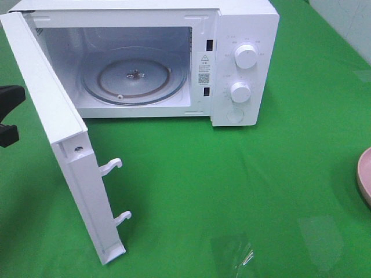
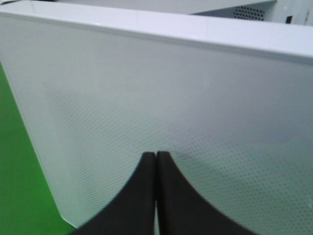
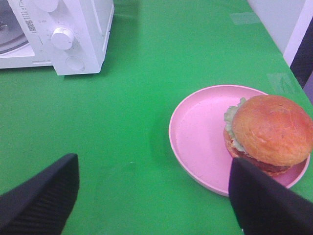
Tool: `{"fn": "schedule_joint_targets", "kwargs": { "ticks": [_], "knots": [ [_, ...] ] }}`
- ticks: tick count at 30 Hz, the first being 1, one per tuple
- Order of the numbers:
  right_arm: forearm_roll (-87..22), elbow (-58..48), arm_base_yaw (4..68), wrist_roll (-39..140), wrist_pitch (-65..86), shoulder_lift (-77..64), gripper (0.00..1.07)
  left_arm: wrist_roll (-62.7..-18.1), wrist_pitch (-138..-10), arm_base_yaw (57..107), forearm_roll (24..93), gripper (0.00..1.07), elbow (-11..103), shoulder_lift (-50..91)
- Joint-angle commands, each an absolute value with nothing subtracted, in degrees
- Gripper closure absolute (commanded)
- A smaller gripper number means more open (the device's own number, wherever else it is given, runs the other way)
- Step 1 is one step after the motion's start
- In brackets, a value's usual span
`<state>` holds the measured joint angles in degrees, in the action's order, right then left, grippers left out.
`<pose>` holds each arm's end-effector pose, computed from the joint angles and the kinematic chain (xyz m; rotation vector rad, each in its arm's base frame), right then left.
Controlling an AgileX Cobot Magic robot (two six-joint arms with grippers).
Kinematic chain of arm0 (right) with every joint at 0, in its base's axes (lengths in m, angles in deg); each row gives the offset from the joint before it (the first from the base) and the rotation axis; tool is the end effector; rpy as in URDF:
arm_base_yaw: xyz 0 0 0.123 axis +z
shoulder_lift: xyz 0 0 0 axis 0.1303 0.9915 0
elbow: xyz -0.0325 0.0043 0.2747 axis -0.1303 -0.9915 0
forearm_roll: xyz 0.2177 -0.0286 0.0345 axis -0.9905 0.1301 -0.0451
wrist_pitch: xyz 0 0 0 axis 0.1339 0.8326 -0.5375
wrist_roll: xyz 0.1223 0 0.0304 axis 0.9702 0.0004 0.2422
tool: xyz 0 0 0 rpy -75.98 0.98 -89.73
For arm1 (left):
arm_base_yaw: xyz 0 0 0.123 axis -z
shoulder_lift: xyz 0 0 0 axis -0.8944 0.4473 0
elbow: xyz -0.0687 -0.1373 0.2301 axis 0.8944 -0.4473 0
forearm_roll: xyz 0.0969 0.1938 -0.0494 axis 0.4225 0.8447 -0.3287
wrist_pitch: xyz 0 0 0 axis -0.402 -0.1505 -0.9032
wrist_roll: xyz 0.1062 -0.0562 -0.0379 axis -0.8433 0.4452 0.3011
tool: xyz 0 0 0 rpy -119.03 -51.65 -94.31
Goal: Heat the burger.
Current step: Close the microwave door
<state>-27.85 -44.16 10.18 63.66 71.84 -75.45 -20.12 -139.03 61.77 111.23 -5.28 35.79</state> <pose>0.0106 -0.0082 0.2520 0.0994 1.9906 0.0265 0.2489 -0.0554 0.1943 0.4724 1.7233 -0.3414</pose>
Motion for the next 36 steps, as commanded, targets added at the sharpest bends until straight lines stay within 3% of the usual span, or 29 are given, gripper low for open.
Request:
{"fn": "schedule_joint_targets", "kwargs": {
  "ticks": [1, 15, 36],
  "knots": [
    [-27.8, -44.28, 9.72, 63.09, 70.92, -76.83, 0.31, -17.31, -138.23, 61.77, 115.35, 1.07, -4.42, 35.67],
    [-27.8, -44.28, 9.72, 63.09, 70.92, -76.83, 0.31, -15.65, -135.25, 68.59, 114.66, 1.07, -0.13, 39.0],
    [-27.8, -44.28, 9.72, 63.09, 70.92, -76.83, 0.31, -18.69, -134.79, 82.74, 98.16, 1.07, 12.94, 52.0]
  ]
}}
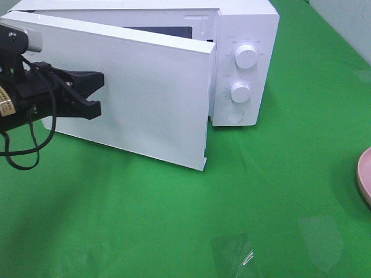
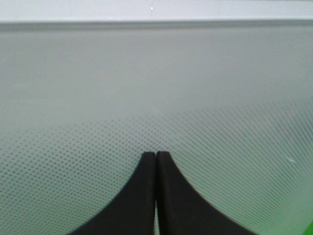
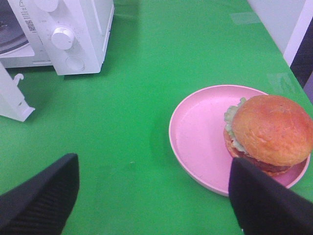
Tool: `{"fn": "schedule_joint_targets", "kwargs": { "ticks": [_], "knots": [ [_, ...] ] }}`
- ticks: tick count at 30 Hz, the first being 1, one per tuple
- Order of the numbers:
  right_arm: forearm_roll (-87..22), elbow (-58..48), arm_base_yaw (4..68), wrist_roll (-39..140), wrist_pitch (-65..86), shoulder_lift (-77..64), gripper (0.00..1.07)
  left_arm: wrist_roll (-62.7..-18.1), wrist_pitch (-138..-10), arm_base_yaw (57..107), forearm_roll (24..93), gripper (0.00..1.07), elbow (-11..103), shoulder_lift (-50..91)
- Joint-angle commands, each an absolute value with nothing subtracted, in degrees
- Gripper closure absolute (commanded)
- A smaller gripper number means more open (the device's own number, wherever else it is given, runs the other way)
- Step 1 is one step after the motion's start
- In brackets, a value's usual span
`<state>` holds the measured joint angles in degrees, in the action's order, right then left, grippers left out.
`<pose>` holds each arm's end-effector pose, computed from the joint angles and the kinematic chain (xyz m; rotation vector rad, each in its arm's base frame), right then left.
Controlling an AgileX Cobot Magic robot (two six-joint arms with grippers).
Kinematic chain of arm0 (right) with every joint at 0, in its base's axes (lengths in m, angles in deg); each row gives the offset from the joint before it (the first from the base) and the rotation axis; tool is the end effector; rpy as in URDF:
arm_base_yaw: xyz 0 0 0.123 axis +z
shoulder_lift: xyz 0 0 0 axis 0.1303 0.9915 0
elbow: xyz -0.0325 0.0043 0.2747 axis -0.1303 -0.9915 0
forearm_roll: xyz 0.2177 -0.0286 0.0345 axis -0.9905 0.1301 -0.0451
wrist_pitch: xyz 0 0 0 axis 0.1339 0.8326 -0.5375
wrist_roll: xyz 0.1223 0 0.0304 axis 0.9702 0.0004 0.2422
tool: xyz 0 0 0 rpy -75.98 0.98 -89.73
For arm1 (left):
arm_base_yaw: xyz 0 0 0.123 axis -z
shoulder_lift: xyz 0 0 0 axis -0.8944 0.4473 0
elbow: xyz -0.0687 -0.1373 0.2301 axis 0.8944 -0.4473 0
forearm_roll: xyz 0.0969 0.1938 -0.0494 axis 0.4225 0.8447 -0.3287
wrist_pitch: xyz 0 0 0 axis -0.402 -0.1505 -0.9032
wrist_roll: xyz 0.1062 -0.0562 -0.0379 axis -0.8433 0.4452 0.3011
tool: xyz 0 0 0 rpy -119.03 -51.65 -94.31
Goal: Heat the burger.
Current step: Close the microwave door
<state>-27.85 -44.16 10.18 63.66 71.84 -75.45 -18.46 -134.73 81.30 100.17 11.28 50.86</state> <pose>0.0106 -0.0082 0.2520 0.0994 1.9906 0.0265 0.3029 -0.1434 0.1848 0.5365 1.7312 -0.5345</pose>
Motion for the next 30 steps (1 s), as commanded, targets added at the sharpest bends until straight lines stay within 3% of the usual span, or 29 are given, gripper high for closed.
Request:
{"fn": "schedule_joint_targets", "kwargs": {
  "ticks": [1, 18, 30],
  "knots": [
    [-27.8, -44.28, 9.72, 63.09, 70.92, -76.83, 0.31, -18.8, -134.79, 83.08, 97.59, 1.07, 13.4, 52.4],
    [-27.8, -44.28, 9.72, 63.09, 70.92, -76.83, 0.31, -27.28, -129.86, 92.31, 80.74, 1.07, 25.66, 61.4],
    [-27.8, -44.28, 9.72, 63.09, 70.92, -76.83, 0.31, -30.49, -125.34, 95.57, 75.93, 1.07, 35.17, 66.61]
  ]
}}
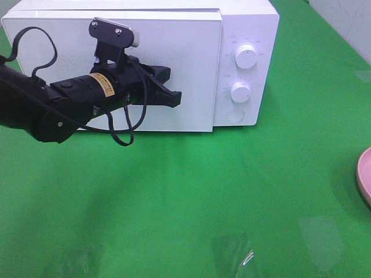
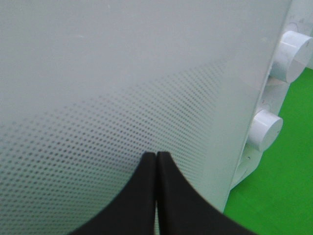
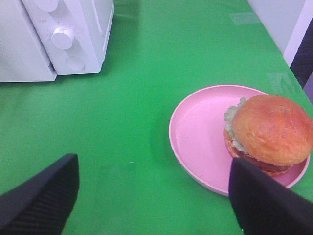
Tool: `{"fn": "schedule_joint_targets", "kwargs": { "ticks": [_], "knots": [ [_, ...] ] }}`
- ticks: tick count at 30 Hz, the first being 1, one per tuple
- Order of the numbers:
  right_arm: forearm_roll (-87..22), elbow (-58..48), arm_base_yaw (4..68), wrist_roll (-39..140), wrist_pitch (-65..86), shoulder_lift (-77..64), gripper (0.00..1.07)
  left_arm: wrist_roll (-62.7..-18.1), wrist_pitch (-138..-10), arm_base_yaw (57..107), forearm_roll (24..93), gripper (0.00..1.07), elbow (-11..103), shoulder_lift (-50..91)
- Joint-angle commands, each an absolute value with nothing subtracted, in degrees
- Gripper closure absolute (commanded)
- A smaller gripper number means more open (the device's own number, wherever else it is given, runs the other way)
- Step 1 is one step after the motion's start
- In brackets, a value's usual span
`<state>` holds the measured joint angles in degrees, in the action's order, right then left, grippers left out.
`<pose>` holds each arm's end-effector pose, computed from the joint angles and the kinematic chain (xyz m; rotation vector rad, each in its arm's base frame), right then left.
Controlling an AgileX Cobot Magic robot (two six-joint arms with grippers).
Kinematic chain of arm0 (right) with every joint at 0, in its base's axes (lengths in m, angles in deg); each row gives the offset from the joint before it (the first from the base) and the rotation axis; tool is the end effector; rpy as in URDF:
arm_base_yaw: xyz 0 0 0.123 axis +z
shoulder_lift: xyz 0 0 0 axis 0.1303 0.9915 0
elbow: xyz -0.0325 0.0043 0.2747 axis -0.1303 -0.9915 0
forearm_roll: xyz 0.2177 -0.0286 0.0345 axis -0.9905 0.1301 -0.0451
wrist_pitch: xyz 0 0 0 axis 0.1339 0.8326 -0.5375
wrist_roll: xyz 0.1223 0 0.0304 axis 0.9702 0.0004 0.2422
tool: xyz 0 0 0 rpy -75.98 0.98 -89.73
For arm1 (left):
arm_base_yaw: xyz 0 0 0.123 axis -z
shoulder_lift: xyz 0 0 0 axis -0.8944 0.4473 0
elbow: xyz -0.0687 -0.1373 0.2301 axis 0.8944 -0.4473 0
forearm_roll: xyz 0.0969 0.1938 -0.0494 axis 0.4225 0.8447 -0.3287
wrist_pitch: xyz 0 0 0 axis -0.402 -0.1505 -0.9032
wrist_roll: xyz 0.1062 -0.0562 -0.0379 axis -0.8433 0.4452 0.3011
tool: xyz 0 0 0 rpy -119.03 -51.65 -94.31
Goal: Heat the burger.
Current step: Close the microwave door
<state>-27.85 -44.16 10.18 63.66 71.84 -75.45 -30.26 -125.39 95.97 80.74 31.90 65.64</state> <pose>0.0106 -0.0082 0.2520 0.0994 1.9906 0.0265 0.3492 -0.2357 0.1674 0.5657 1.7383 -0.4861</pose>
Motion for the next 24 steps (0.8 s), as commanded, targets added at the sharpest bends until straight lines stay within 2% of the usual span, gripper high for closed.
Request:
{"fn": "schedule_joint_targets", "kwargs": {
  "ticks": [1, 9, 13, 19, 24],
  "knots": [
    [-27.8, -44.28, 9.72, 63.09, 70.92, -76.83, 0.31, -30.49, -125.34, 95.57, 75.93, 1.07, 35.17, 66.61],
    [-27.8, -44.28, 9.72, 63.09, 70.92, -76.83, 0.31, -30.43, -121.1, 95.57, 75.42, 1.07, 43.88, 70.28],
    [-27.8, -44.28, 9.72, 63.09, 70.92, -76.83, 0.31, -30.26, -119.72, 95.63, 75.47, 1.07, 44.39, 69.94],
    [-27.8, -44.28, 9.72, 63.09, 70.92, -76.83, 0.31, -30.26, -114.91, 97.06, 75.65, 1.07, 42.5, 67.53],
    [-27.8, -44.28, 9.72, 63.09, 70.92, -76.83, 0.31, -30.14, -113.76, 99.87, 75.65, 1.07, 35.34, 62.37]
  ]
}}
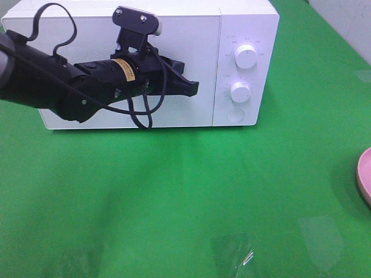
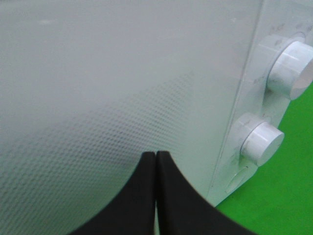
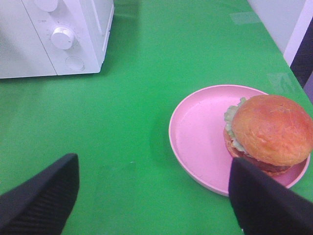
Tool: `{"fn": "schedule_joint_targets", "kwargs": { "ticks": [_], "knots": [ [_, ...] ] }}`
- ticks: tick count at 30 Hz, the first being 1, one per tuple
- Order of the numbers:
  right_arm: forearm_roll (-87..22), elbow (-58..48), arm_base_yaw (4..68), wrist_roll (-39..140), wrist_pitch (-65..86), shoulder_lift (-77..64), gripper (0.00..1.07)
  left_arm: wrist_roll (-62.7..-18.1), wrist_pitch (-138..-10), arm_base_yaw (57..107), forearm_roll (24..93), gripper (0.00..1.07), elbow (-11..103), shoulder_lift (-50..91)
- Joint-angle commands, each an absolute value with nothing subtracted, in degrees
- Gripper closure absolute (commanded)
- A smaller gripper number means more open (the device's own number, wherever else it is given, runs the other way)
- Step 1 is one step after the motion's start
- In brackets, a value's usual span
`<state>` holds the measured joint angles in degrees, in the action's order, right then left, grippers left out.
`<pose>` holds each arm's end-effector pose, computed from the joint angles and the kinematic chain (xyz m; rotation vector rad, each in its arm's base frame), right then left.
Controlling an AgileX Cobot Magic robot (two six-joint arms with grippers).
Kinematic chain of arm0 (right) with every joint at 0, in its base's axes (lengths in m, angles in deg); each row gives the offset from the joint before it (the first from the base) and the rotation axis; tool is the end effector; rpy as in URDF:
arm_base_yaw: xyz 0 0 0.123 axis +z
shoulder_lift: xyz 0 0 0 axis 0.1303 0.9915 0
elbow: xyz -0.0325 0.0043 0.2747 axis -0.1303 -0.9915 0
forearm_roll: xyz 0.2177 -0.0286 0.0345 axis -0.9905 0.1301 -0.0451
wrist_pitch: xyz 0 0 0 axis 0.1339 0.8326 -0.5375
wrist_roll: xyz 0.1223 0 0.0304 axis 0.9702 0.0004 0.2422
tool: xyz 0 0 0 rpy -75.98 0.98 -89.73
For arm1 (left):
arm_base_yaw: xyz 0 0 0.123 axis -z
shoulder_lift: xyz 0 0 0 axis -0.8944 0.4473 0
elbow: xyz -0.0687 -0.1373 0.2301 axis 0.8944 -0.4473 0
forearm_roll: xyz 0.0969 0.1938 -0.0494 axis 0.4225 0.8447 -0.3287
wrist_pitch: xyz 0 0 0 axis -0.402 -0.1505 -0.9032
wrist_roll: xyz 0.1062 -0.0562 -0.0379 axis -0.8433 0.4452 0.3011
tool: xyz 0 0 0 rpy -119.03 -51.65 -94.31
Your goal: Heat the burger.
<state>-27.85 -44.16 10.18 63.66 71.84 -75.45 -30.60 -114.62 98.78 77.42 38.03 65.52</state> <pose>0.0106 -0.0082 0.2520 0.0994 1.9906 0.0265 0.3523 -0.2556 0.1761 0.5695 1.8193 -0.4825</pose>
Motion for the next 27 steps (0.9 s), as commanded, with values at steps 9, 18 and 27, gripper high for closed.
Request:
{"fn": "schedule_joint_targets", "kwargs": {
  "ticks": [9, 18, 27],
  "knots": [
    [-27.8, -44.28, 9.72, 63.09, 70.92, -76.83, 0.31, -30.03, -100.93, 103.48, 75.53, 0.27, 29.73, 54.98],
    [-27.8, -44.28, 9.72, 63.09, 70.92, -76.83, 0.31, -30.09, -65.41, 104.62, 73.53, 0.06, 29.67, 43.29],
    [-27.8, -44.28, 9.72, 63.09, 70.92, -76.83, 0.31, -29.57, -45.47, 104.34, 71.58, 0.06, 29.73, 34.64]
  ]
}}
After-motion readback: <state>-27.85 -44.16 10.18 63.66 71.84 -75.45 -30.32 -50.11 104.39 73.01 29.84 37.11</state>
